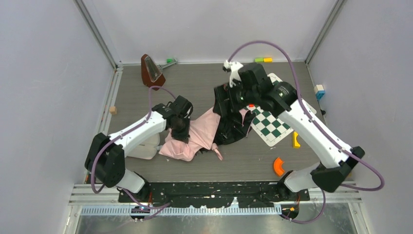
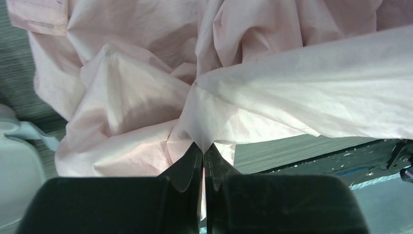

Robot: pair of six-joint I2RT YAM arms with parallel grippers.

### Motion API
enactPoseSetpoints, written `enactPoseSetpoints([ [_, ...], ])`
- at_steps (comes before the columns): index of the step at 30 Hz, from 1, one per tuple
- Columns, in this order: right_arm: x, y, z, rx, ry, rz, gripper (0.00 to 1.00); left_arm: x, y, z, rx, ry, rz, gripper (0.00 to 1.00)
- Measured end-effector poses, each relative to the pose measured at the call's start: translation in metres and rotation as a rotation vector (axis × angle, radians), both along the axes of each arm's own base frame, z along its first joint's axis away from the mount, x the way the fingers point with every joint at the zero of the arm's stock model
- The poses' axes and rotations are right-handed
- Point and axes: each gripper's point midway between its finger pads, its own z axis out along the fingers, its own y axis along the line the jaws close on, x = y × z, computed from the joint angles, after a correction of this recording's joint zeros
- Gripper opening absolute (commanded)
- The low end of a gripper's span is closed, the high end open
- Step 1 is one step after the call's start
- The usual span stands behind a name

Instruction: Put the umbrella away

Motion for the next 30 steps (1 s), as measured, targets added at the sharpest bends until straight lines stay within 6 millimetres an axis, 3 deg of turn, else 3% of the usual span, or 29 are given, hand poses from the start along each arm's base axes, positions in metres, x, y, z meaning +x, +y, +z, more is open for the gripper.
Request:
enactPoseSetpoints([
  [4,0.058,0.023,0.039,0.014,-0.135,-0.05,0.98,-0.005,0.007,0.01,0.0,-0.036,-0.033,0.06],
  [5,0.07,0.027,0.039,0.008,-0.149,-0.063,0.99,-0.007,0.008,0.011,-0.002,-0.04,-0.037,0.06],
  [7,0.091,0.033,0.025,-0.028,-0.149,-0.088,0.84,-0.01,0.01,0.013,-0.007,-0.046,-0.044,0.06],
  [10,0.104,0.036,-0.023,-0.112,-0.086,-0.103,0.53,-0.012,0.011,0.012,-0.009,-0.042,-0.05,0.06],
  [12,0.096,0.029,-0.079,-0.183,0.012,-0.11,0.4,-0.013,0.01,0.012,-0.01,-0.039,-0.056,0.06],
  [16,0.056,0.008,-0.179,-0.266,0.196,-0.115,0.35,-0.013,0.007,0.012,-0.03,-0.031,-0.06,0.06],
  [18,0.028,-0.006,-0.226,-0.295,0.302,-0.122,0.41,-0.011,0.004,0.008,-0.049,-0.023,-0.058,0.06],
  [21,0.01,-0.01,-0.253,-0.295,0.383,-0.133,0.57,-0.009,-0.001,-0.008,-0.079,0.027,-0.04,0.09],
  [24,0.018,0.002,-0.247,-0.245,0.361,-0.132,0.85,-0.013,-0.001,-0.02,-0.085,0.078,-0.029,0.19],
  [26,0.024,0.006,-0.238,-0.225,0.335,-0.125,0.95,-0.015,-0.001,-0.018,-0.094,0.085,-0.032,0.32],
  [27,0.027,0.008,-0.23,-0.215,0.316,-0.12,0.98,-0.015,0.0,-0.015,-0.1,0.078,-0.036,0.39],
  [30,0.03,0.008,-0.196,-0.177,0.242,-0.101,0.96,-0.018,0.002,0.005,-0.114,0.044,-0.05,0.54],
])
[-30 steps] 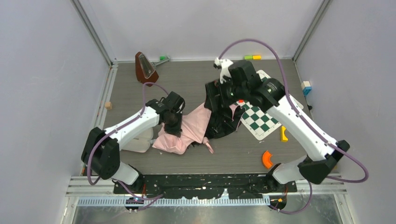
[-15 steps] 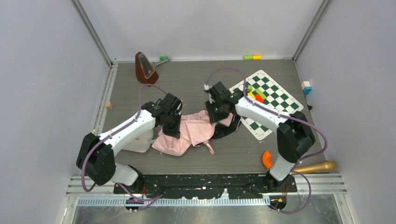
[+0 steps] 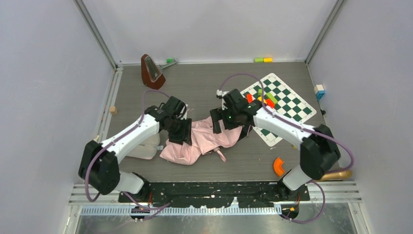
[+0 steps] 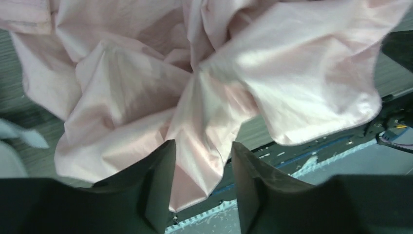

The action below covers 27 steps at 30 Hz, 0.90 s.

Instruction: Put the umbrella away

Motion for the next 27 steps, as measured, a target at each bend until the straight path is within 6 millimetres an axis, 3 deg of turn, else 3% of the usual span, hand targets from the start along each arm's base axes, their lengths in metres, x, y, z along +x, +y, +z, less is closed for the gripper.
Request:
enactPoseSetpoints([
  [3,0.003,-0.004,0.045,0.036,-0.102,0.012,0.95,-0.002,0.004,0.028,-0.018,-0.058,-0.003,0.63],
  [5,0.005,-0.008,0.07,0.052,-0.164,0.016,0.95,-0.004,0.009,0.042,-0.02,-0.089,0.003,0.76],
  [7,0.009,-0.009,0.084,0.054,-0.202,0.021,0.95,-0.006,0.015,0.052,-0.01,-0.111,0.012,0.85],
  [10,0.014,-0.007,0.087,0.035,-0.213,0.032,0.96,-0.012,0.026,0.054,0.016,-0.114,0.036,0.87],
  [15,0.017,0.02,0.054,-0.031,-0.141,0.09,0.95,-0.019,0.039,0.025,0.043,-0.031,0.108,0.85],
  [19,0.004,0.051,0.008,-0.144,-0.089,0.155,0.95,-0.021,0.038,-0.015,0.071,0.101,0.165,0.81],
  [23,-0.013,0.055,-0.053,-0.289,-0.028,0.161,0.95,-0.014,0.029,-0.041,0.078,0.173,0.202,0.8],
  [25,-0.014,0.052,-0.065,-0.311,-0.027,0.138,0.97,-0.011,0.025,-0.045,0.07,0.177,0.218,0.8],
  [27,-0.013,0.052,-0.066,-0.305,-0.035,0.123,0.8,-0.008,0.023,-0.044,0.057,0.169,0.226,0.8],
])
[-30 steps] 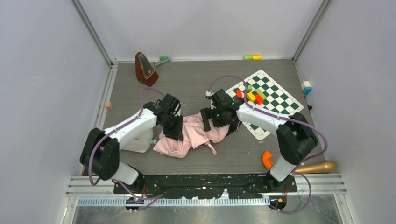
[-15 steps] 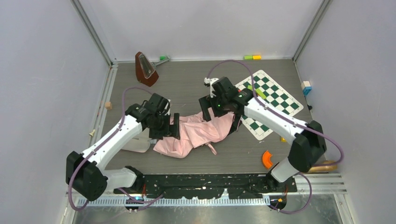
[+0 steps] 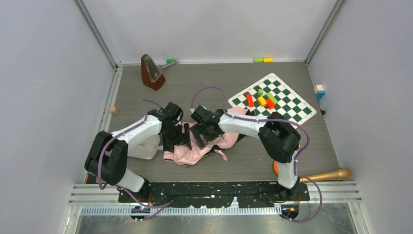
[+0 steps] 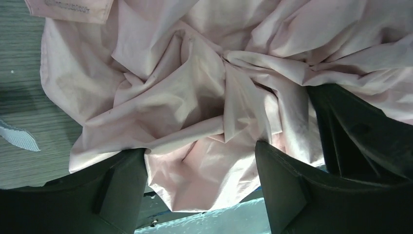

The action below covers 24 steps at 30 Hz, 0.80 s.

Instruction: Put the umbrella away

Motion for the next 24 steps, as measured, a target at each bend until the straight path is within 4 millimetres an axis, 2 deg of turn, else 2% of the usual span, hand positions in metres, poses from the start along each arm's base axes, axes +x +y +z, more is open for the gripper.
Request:
enactPoseSetpoints([
  [1,0.0,0.0,-0.003,0.0,0.002,-0.004,0.58,0.001,-0.001,0.002,-0.009,-0.009,0.006,0.8],
  [2,0.001,0.001,-0.002,0.004,-0.002,-0.002,0.39,0.002,-0.002,0.003,-0.015,-0.017,0.01,0.8],
  [4,0.002,0.001,-0.005,0.019,-0.019,-0.004,0.23,0.003,-0.004,0.009,-0.032,-0.033,0.016,0.81],
  [7,0.003,-0.005,0.001,0.049,-0.053,-0.007,0.16,0.004,-0.006,0.021,-0.062,-0.072,0.017,0.83],
  [8,0.002,-0.01,0.005,0.058,-0.056,-0.008,0.11,0.004,-0.007,0.027,-0.077,-0.091,0.016,0.84],
  [11,-0.01,-0.028,0.012,0.071,-0.033,-0.007,0.06,0.001,-0.009,0.048,-0.135,-0.156,0.015,0.86],
  [14,-0.016,-0.035,0.035,0.14,-0.017,-0.009,0.05,-0.004,-0.011,0.068,-0.199,-0.212,0.022,0.88],
  [16,-0.015,-0.032,0.055,0.217,-0.021,-0.006,0.05,-0.006,-0.012,0.076,-0.227,-0.232,0.022,0.98],
  [19,-0.016,-0.028,0.083,0.317,-0.024,0.007,0.05,-0.009,-0.013,0.074,-0.243,-0.22,0.026,0.99],
  [24,-0.027,-0.018,0.096,0.407,0.026,0.054,0.05,-0.014,-0.024,0.051,-0.296,-0.15,0.023,0.99],
])
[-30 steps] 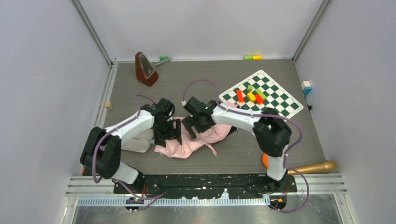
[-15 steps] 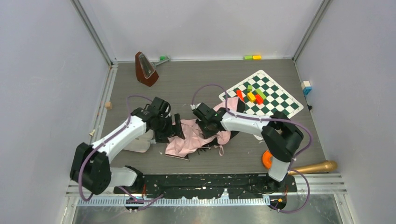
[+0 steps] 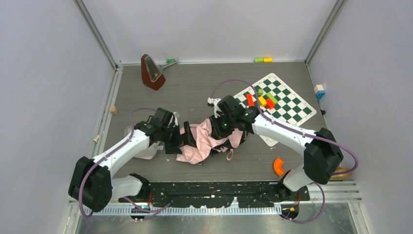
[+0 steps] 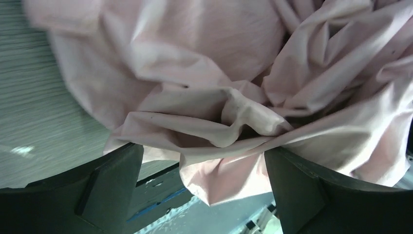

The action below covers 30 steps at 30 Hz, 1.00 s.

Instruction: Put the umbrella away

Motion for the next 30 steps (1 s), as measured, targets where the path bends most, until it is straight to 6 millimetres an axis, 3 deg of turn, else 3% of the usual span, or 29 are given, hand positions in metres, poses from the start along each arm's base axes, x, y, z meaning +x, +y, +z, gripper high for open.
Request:
enactPoseSetpoints([
  [3,-0.012,0.009,0.004,0.057,0.053,0.049,0.05,0.0,-0.016,-0.004,-0.105,0.01,-0.002,0.99],
  [5,-0.018,0.015,0.008,0.099,0.085,0.067,0.05,0.006,-0.028,0.006,-0.194,-0.026,0.003,0.99],
  [13,-0.019,0.03,0.031,0.27,0.194,0.054,0.05,0.028,-0.054,0.085,-0.518,-0.279,0.036,0.99],
  [16,-0.015,0.032,0.044,0.347,0.224,0.038,0.05,0.032,-0.057,0.103,-0.584,-0.325,0.054,0.99],
  [20,-0.018,0.033,0.057,0.425,0.266,0.034,0.05,0.033,-0.057,0.108,-0.631,-0.333,0.084,0.99],
  [30,-0.023,0.058,0.098,0.79,0.47,-0.041,0.05,0.047,-0.062,0.124,-0.694,-0.309,0.136,0.97],
])
